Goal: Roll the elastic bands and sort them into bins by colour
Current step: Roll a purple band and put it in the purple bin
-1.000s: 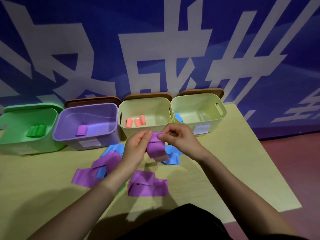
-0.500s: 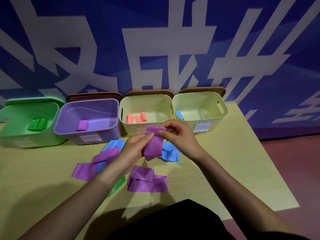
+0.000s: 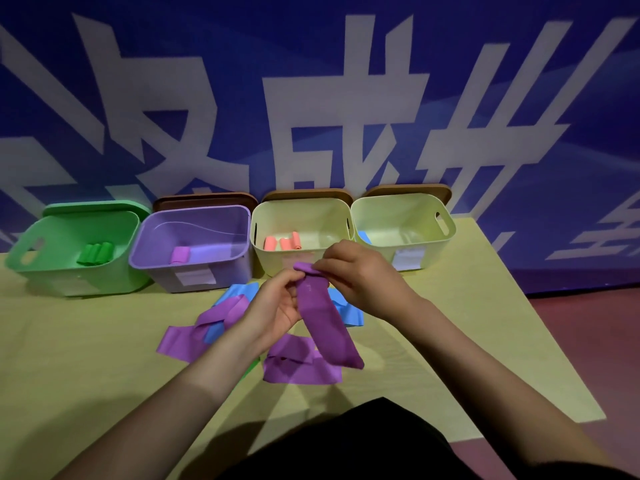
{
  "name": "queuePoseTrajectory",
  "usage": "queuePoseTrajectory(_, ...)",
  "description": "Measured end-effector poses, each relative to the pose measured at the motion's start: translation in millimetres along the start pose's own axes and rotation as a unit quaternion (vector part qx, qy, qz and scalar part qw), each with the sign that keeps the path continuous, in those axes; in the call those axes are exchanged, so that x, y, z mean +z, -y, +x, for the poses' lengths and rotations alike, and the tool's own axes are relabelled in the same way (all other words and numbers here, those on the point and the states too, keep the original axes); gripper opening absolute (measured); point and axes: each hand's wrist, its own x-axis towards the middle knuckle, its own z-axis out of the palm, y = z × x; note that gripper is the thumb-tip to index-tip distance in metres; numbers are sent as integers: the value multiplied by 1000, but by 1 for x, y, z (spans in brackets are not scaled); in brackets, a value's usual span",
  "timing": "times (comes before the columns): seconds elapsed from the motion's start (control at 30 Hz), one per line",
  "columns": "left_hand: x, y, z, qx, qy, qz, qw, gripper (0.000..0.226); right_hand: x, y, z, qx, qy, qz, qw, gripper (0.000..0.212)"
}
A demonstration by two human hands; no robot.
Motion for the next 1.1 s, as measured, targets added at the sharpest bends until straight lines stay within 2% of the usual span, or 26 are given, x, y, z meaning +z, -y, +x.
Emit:
queuePoseTrajectory(0.2,4,-5,-8,19,9,46,999,21,-6,3,0,2,20,6,1000,16)
queuePoseTrajectory(0.33,4,1,-12,34,23,49,998,20,-12,6,-5,75,40,81,993,22)
queuePoseTrajectory(0.47,4,8,-13,50,16,61,997,22,-14,15,-16,189,51,203,960,29)
queuePoseTrajectory(0.53,3,15,-15,63,10,74,995,24,-11,24,-20,238,20,248,939,26)
queuePoseTrajectory(0.67,5,30,-25,89,-2,111,990,27,-2,41,-24,331,-42,303,893,28)
queuePoseTrajectory(0.8,2,37,-34,112,-40,90,989,25,5,51,-26,382,-25,298,874,26)
queuePoseTrajectory(0.87,-3,36,-37,159,-68,168,971,24,8,56,-24,383,-31,308,870,13)
queuePoseTrajectory(0.9,-6,35,-38,189,-82,250,946,23,9,59,-23,376,-37,305,874,8)
queuePoseTrajectory(0.97,-12,34,-40,232,-96,407,878,26,9,63,-22,367,-46,297,880,13)
queuePoseTrajectory(1.0,-13,32,-42,241,-92,446,857,29,8,64,-22,366,-47,298,880,16)
queuePoseTrajectory(1.1,-12,27,-45,278,-49,476,833,24,4,64,-24,355,-40,283,890,16)
